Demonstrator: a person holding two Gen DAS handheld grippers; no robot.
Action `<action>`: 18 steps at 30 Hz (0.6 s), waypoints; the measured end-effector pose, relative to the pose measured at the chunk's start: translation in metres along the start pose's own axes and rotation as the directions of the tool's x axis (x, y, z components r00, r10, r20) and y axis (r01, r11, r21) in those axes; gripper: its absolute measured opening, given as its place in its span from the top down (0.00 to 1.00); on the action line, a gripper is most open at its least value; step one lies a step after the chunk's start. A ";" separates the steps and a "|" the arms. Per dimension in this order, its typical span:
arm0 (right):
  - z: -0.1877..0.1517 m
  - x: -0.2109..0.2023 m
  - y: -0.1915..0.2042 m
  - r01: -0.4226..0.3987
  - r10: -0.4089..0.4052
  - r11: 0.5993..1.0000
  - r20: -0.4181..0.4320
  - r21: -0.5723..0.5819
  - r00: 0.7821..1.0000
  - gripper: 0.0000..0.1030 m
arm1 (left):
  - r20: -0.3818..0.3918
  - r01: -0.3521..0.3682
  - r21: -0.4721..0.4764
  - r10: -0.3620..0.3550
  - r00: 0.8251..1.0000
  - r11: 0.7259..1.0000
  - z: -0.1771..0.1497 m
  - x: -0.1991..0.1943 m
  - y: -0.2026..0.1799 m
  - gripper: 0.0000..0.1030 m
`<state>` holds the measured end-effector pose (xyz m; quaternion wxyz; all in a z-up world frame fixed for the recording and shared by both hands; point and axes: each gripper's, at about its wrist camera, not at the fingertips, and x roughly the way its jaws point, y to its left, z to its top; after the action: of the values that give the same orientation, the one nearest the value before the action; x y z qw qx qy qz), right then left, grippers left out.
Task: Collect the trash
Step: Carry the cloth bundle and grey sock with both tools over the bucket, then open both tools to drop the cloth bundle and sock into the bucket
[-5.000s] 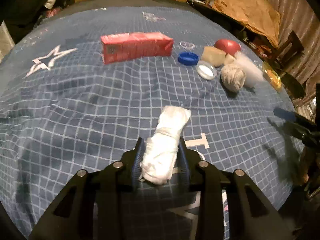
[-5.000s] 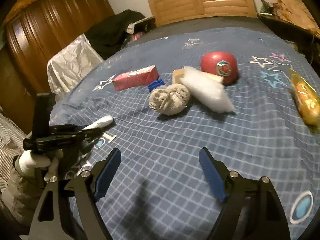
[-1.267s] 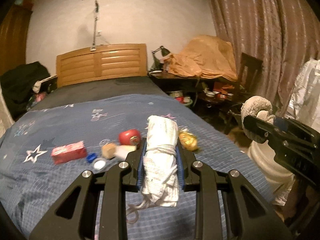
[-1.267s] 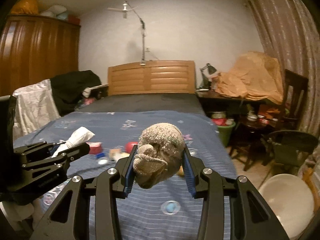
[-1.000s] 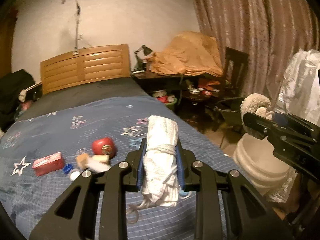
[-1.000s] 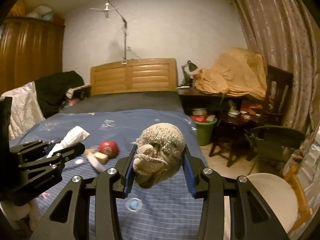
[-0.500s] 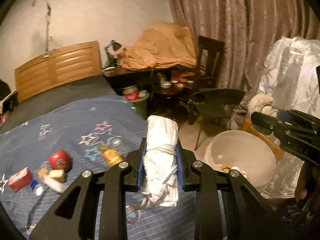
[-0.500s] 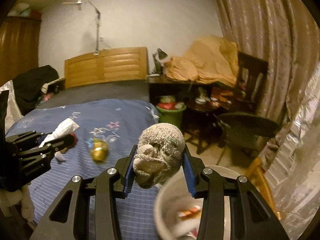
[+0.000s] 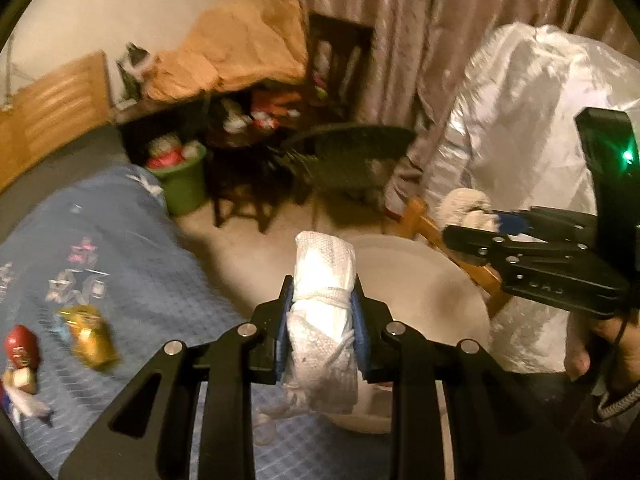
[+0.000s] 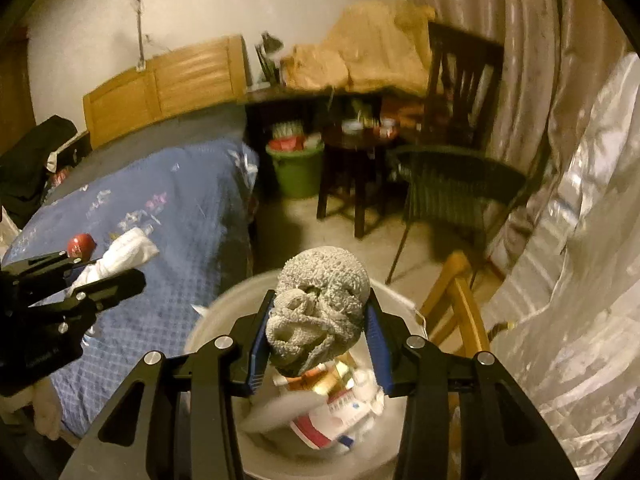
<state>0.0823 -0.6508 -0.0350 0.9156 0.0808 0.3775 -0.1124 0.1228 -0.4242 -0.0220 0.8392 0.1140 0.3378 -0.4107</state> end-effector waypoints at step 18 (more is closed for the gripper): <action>-0.032 0.055 -0.014 -0.034 0.041 0.998 -0.133 0.051 0.990 0.58 | -0.168 0.070 -0.040 -0.076 0.983 0.997 -0.010 0.078 -0.014 0.76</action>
<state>0.0947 -0.6651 -0.0976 0.8880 0.1174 0.4335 -0.0988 0.1409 -0.4764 -0.0791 0.7936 0.1219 0.4186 -0.4244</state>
